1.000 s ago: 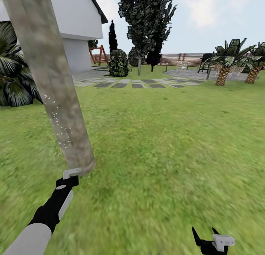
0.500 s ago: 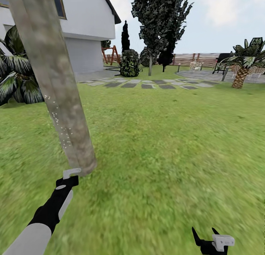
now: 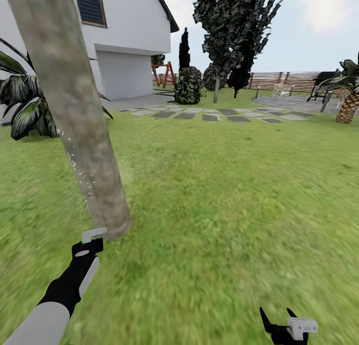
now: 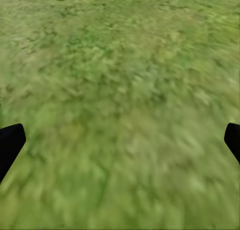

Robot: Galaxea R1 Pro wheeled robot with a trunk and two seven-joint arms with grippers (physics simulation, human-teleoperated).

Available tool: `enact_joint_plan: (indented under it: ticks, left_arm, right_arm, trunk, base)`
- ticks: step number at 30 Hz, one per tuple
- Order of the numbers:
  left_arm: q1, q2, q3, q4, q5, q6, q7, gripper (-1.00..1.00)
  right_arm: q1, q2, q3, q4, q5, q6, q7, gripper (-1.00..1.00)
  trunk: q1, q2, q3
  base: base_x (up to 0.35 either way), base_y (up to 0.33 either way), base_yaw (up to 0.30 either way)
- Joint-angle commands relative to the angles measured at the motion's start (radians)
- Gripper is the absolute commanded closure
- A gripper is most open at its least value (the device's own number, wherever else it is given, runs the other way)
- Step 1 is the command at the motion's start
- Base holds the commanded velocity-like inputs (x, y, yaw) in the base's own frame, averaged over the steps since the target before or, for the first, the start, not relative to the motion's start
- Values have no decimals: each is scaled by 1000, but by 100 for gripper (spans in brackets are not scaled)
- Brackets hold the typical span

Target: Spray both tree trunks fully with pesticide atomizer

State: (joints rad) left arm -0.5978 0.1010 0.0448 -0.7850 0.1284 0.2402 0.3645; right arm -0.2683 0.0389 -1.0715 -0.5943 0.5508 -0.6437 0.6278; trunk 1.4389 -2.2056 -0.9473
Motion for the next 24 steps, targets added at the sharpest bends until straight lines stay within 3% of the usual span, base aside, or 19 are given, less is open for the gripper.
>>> enact_joint_plan:
  ticks: [1, 7, 15, 24]
  left_arm:
    - [0, 0, -2, -2, 10, 4, 6, 100]
    - [0, 0, -3, -2, 10, 4, 9, 100]
    - [0, -1, -3, -2, 11, 5, 10, 100]
    - [0, -3, -3, -2, 10, 4, 6, 100]
  right_arm:
    - [-1, 1, -8, -1, 6, -4, 7, -100]
    - [-2, 0, -8, -1, 6, -4, 7, -100]
    - [-2, 0, -8, -1, 6, -4, 7, -100]
    - [-2, 1, -8, -1, 6, -4, 7, -100]
  trunk:
    - [0, 0, -1]
    - [0, 0, -1]
    - [0, 0, -1]
    - [0, 0, -1]
  base:
    - [165, -252, 275]
    - [161, -253, 255]
    - [198, -231, 58]
    - [237, -198, 257]
